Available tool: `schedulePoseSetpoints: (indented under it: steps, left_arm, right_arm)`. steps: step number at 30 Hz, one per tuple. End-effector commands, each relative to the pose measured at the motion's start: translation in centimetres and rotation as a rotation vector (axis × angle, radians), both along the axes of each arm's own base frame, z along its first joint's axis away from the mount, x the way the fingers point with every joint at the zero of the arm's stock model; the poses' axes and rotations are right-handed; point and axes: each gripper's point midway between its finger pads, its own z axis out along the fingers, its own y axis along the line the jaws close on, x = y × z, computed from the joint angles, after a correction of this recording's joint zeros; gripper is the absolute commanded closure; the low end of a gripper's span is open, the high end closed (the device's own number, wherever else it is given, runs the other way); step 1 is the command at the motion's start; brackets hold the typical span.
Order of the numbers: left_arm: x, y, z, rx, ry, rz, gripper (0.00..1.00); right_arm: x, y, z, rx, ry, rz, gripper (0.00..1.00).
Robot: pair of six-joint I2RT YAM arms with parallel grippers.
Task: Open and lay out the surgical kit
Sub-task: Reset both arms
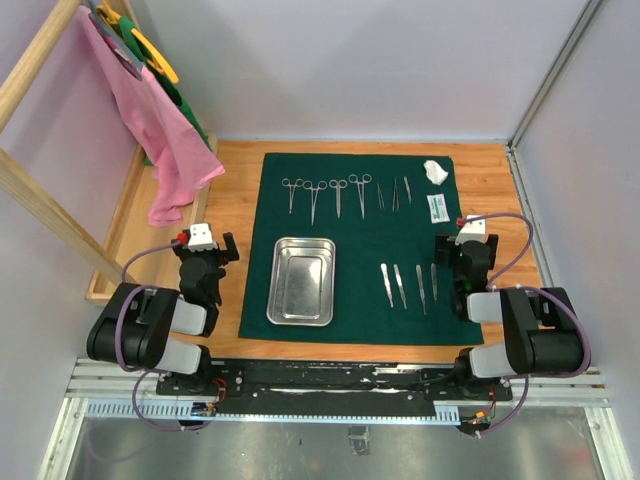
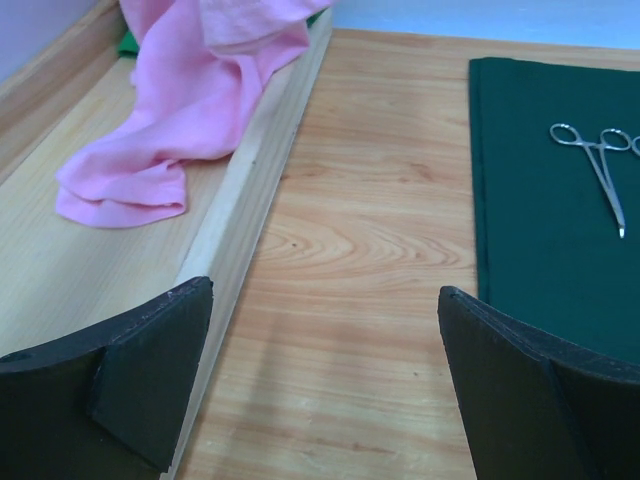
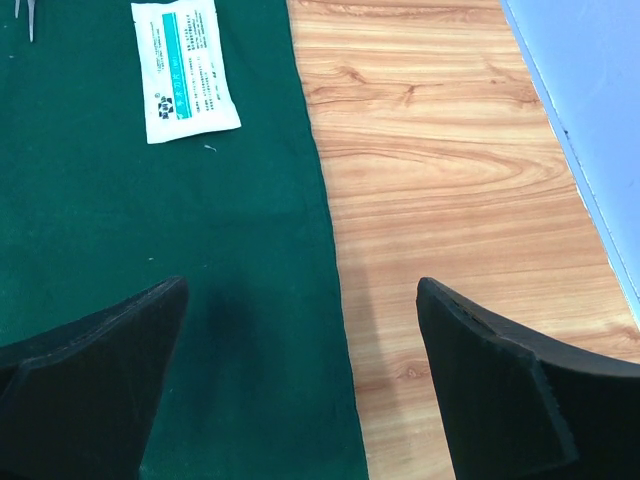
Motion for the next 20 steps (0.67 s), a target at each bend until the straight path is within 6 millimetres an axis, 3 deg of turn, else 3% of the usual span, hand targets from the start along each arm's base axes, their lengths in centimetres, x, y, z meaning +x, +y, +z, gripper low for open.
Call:
schedulePoseSetpoints:
  steps: [1, 8, 20]
  left_arm:
    - [0.4, -0.2, 1.4, -0.027, -0.064, -0.019, 0.01]
    - [0.7, 1.0, 1.1, -0.063, -0.050, 0.039, 0.01]
    - [0.8, 1.0, 1.1, -0.068, -0.051, 0.036, 0.01]
  right_arm:
    - [0.6, 0.4, 1.1, -0.011, -0.030, 0.020, 0.02]
    - [0.6, 0.4, 1.1, -0.011, -0.029, 0.021, 0.02]
    - [0.7, 0.5, 1.0, -0.009, -0.027, 0.021, 0.02]
